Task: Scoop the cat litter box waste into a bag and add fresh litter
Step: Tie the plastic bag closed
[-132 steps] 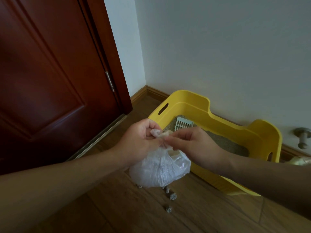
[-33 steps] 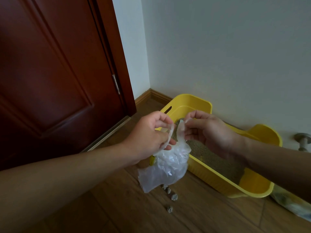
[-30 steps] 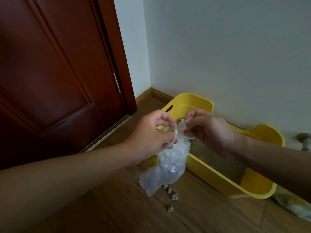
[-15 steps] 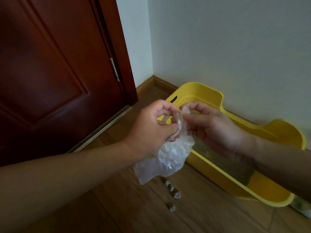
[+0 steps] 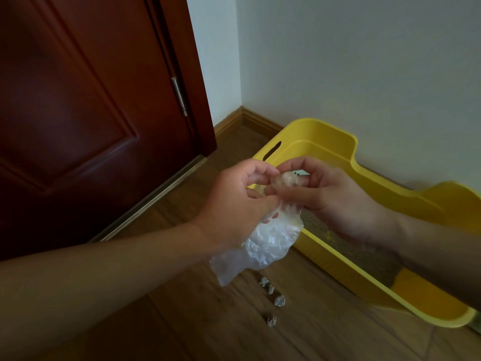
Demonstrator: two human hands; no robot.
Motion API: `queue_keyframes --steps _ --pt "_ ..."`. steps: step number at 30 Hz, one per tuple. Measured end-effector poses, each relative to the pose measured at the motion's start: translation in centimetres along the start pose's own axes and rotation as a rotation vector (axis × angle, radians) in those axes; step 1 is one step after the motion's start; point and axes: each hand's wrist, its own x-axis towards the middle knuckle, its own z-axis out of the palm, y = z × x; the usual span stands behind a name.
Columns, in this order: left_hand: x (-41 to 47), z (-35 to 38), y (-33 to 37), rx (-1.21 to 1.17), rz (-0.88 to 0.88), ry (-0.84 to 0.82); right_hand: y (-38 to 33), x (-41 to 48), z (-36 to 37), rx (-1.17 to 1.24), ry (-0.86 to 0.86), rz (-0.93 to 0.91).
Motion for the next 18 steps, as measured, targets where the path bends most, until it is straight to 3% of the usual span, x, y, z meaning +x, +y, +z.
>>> queue_keyframes --steps 4,9,15,18 --pt "0.5 -0.1 -0.3 0.062 -0.022 -0.007 0.0 0.0 0.6 -0.164 0.165 0.005" --pt "1.3 -0.2 -0.8 0.234 0.047 0.123 -0.6 0.9 0.0 -0.281 0.287 0.027" --pt "1.1 -0.3 1.3 0.265 0.017 0.141 -3.3 1.0 0.9 0.01 0.178 0.184" --pt "0.1 -0.4 3.6 0.211 -0.033 0.162 -5.4 0.2 1.2 -0.027 0.134 0.195"
